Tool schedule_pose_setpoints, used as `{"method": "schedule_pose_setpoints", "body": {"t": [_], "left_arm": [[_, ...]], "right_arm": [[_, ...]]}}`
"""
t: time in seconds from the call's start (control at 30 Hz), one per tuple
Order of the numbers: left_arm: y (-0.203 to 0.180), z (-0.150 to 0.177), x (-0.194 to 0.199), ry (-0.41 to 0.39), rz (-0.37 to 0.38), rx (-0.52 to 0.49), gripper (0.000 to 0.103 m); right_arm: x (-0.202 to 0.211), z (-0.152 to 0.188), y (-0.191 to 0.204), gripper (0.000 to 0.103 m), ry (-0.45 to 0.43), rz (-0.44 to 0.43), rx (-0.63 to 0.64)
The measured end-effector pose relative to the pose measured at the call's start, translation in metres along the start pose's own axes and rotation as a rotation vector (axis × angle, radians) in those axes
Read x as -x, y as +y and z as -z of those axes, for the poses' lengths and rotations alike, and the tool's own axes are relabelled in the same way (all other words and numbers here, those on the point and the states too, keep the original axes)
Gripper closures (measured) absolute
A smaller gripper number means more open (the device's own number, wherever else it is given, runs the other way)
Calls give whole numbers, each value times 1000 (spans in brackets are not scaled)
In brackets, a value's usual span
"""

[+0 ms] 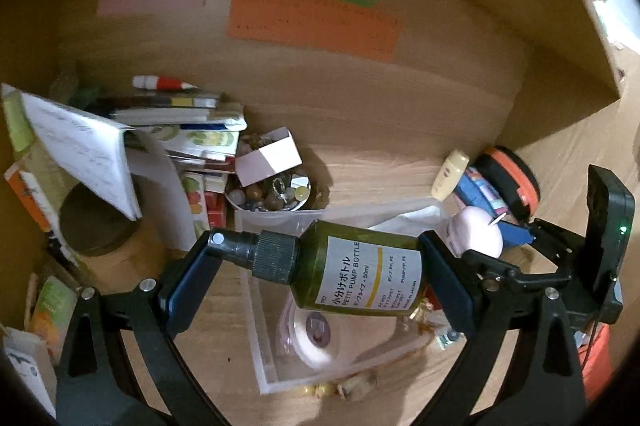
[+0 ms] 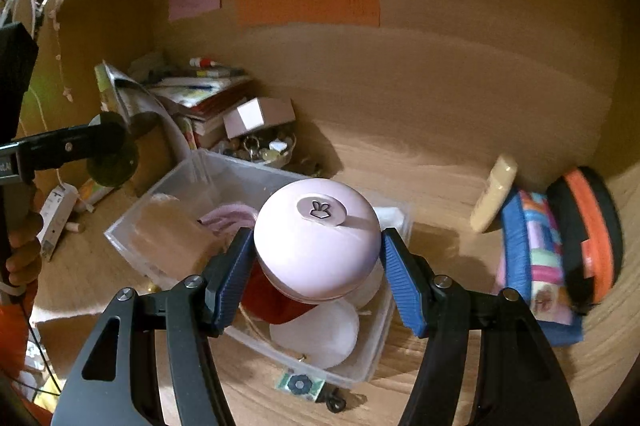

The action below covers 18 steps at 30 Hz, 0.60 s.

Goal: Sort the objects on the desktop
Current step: 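Lower the green bottle and pink container into the bin and release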

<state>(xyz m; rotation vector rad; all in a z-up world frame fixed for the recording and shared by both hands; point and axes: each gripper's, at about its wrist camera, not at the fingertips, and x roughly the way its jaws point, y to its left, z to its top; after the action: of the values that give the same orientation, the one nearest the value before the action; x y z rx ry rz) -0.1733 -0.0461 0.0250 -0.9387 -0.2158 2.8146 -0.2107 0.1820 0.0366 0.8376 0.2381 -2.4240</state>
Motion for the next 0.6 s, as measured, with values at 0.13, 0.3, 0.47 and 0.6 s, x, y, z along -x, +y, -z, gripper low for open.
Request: {"method": "schedule_pose_setpoints", "body": {"t": [0.13, 0.3, 0.47, 0.6], "left_arm": [[-1, -1, -31, 75, -5, -4, 5], [2, 0, -51, 146, -38, -28, 5], [-2, 1, -57, 170, -49, -48, 5], [-3, 4, -71, 199, -34, -45, 5]], "right_arm": [[-24, 1, -7, 43, 41, 10, -15], [-45, 0, -11, 43, 86, -5, -21], [-59, -4, -12, 43, 113, -15, -13], [-66, -3, -12, 43, 125, -17, -12]]}}
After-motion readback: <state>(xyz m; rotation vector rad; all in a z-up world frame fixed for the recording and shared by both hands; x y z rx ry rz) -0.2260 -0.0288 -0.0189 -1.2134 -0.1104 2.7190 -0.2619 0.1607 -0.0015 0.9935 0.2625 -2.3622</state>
